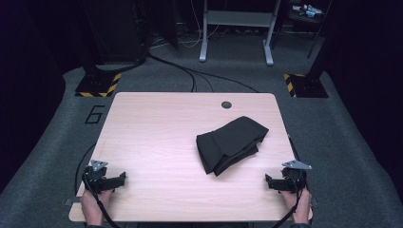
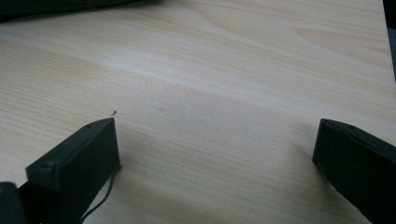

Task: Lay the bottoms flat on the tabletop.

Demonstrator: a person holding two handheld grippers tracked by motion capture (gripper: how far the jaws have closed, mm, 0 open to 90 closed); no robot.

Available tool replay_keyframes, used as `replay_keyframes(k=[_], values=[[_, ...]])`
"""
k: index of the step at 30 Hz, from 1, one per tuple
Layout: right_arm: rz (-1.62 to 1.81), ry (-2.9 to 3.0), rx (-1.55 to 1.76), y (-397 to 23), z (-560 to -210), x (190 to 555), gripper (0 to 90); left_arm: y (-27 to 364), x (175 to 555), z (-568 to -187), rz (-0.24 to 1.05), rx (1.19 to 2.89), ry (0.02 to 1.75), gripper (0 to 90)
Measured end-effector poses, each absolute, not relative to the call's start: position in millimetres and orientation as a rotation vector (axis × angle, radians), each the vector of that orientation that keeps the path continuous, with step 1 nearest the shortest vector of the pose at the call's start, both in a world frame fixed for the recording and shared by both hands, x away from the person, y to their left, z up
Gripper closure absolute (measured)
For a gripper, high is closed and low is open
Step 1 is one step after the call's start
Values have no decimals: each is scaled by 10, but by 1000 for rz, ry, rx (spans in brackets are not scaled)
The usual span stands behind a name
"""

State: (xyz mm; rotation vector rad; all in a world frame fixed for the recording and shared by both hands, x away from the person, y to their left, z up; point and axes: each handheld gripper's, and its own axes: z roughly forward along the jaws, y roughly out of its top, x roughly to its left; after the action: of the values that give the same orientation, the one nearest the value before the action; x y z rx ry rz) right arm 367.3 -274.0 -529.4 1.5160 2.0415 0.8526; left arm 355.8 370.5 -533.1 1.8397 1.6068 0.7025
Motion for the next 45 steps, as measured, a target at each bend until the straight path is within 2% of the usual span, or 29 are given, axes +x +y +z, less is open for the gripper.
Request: replay_keyframes(k=[23, 45], values=[[895, 2083, 1539, -2765, -5213, 3744, 0, 3709, 3560, -5329, 697, 1841, 1608, 5], [981, 2136, 1446, -2539, -4763, 4038, 0, 3711, 3561, -5330, 695, 1840, 1608, 4]])
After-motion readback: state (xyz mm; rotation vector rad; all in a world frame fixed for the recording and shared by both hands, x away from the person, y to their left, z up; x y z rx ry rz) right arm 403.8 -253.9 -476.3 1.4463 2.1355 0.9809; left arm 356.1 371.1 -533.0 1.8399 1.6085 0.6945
